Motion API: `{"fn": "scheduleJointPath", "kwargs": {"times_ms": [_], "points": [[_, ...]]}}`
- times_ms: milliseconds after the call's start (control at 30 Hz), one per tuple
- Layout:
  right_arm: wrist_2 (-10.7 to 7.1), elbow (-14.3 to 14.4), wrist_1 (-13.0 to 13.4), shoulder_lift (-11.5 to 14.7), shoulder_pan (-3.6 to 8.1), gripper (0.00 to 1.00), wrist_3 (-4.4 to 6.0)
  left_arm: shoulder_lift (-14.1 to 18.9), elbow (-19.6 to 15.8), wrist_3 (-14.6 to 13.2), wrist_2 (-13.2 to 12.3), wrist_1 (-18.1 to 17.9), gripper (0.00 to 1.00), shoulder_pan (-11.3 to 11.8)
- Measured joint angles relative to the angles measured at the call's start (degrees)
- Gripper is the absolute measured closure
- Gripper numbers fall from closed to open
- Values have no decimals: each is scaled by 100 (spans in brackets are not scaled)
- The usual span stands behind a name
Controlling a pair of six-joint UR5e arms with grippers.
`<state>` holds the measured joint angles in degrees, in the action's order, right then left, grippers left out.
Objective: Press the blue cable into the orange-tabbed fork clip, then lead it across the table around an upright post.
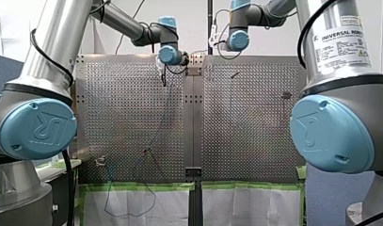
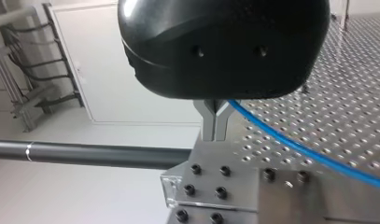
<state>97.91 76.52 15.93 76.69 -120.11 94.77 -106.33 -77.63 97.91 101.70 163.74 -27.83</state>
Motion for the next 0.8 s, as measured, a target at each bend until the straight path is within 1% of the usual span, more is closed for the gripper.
{"fn": "scheduleJointPath", "kwargs": {"times_ms": [200,367,467,567,667,800], "points": [[2,0,-13,-1,108,100,8,-88,252,106,-94,104,100,-41],[2,0,-45,-1,197,100,18,-318,510,119,-137,311,100,-123],[2,0,-68,-4,256,100,22,-400,697,129,-141,373,100,-166],[2,0,-78,-6,310,100,27,-427,856,142,-129,396,100,-205],[7,0,-85,-12,391,100,37,-433,969,153,-131,410,100,-247],[8,0,-87,-15,478,100,48,-438,1058,233,-192,415,100,-286]]}}
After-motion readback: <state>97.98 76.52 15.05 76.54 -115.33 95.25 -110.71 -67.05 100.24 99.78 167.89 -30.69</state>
